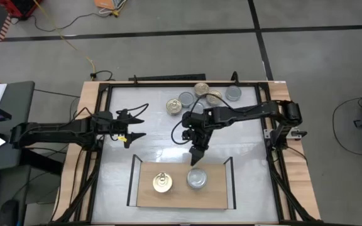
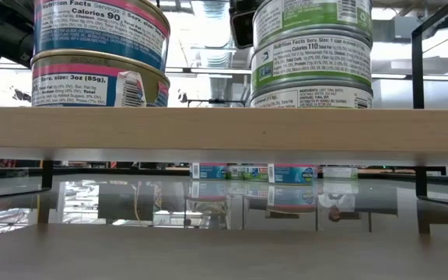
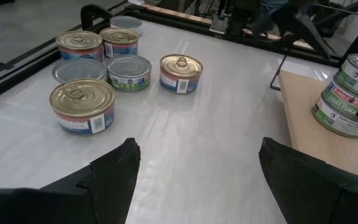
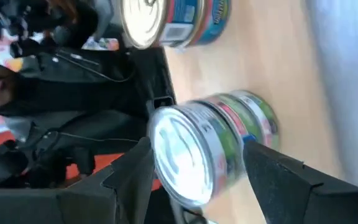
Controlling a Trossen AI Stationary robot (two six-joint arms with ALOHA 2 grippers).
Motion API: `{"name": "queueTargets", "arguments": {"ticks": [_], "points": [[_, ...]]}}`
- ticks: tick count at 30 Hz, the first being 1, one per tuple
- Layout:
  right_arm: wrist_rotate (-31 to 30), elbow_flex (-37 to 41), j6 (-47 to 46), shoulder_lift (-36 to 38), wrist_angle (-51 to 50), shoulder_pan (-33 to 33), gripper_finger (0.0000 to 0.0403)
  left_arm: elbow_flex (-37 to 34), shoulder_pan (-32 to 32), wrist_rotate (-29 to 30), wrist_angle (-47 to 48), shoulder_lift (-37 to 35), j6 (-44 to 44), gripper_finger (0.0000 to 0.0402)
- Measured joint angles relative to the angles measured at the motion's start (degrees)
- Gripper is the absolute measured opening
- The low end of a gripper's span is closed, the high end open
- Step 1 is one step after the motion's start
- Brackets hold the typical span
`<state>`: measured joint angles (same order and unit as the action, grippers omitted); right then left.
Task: Stack canned seafood by type on shelf
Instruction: Stack the blue tuna can on top of the blue tuna can on the shelf
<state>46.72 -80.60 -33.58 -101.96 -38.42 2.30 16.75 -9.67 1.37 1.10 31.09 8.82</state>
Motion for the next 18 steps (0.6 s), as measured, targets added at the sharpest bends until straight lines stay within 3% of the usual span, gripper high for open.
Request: {"name": "queueTargets", "arguments": {"ticks": [3,10,18], "points": [[-6.5,0.0,5.5,0.6,-4.8,2.7,0.0270,0.0,0.0,0.0,0.0,0.0,0.0,0.0318],[-32.3,0.4,16.8,0.6,-12.0,10.5,0.0270,0.0,0.0,0.1,1.0,0.0,0.5,0.0318],[-47.9,3.5,9.2,0.5,-12.6,16.8,0.0270,0.0,0.0,0.1,3.3,0.0,0.3,0.0318]]}}
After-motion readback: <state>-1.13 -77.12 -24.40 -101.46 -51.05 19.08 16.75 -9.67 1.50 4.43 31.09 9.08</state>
